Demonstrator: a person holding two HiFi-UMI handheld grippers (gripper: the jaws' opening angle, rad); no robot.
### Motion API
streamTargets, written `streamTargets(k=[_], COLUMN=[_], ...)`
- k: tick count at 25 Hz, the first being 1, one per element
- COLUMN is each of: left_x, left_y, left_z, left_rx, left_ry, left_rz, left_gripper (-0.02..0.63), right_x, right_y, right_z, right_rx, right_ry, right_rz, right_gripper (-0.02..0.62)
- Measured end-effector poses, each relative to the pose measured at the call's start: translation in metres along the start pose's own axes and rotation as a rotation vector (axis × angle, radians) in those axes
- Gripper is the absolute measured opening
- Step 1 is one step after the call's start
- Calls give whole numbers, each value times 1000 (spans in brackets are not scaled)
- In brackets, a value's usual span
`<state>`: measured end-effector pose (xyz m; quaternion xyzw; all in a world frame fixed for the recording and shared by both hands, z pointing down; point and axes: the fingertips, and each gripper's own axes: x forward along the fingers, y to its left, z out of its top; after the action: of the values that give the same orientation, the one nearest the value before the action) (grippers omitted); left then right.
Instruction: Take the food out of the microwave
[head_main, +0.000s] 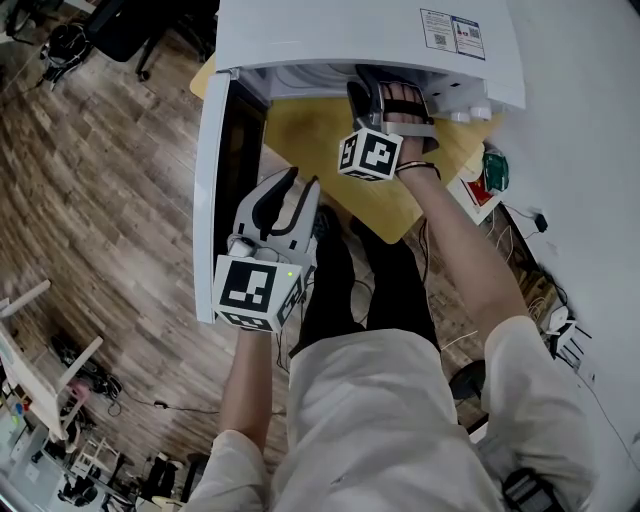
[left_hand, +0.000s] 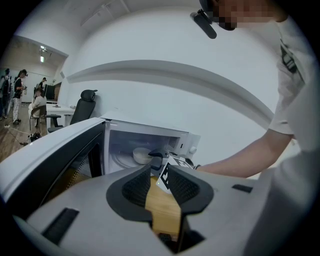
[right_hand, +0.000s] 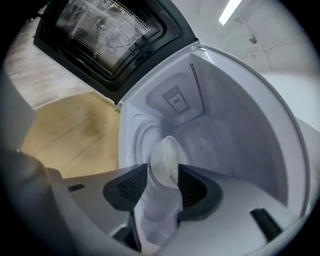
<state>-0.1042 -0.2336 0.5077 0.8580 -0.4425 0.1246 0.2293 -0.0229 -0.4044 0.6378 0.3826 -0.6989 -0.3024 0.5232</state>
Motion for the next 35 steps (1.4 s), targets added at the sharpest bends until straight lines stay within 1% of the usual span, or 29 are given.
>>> streamTargets(k=[14, 18, 27, 35], left_x=[2, 1, -5, -6], left_y=[-2, -1, 1, -1], left_z=[-5, -6, -6, -5], left_rx=[-10, -14, -16, -14], left_ry=[9, 9, 7, 5], left_rz=[5, 8, 10, 9], left_gripper=[94, 94, 94, 94], right_x=[11, 12, 9, 4], right_y=[-2, 2, 3, 5], right_z=[0, 0, 3, 4], right_rx=[-94, -134, -213, -252], right_ry=[-16, -16, -9, -17], right_rz=[-68, -84, -141, -140], right_gripper=[176, 137, 130, 123])
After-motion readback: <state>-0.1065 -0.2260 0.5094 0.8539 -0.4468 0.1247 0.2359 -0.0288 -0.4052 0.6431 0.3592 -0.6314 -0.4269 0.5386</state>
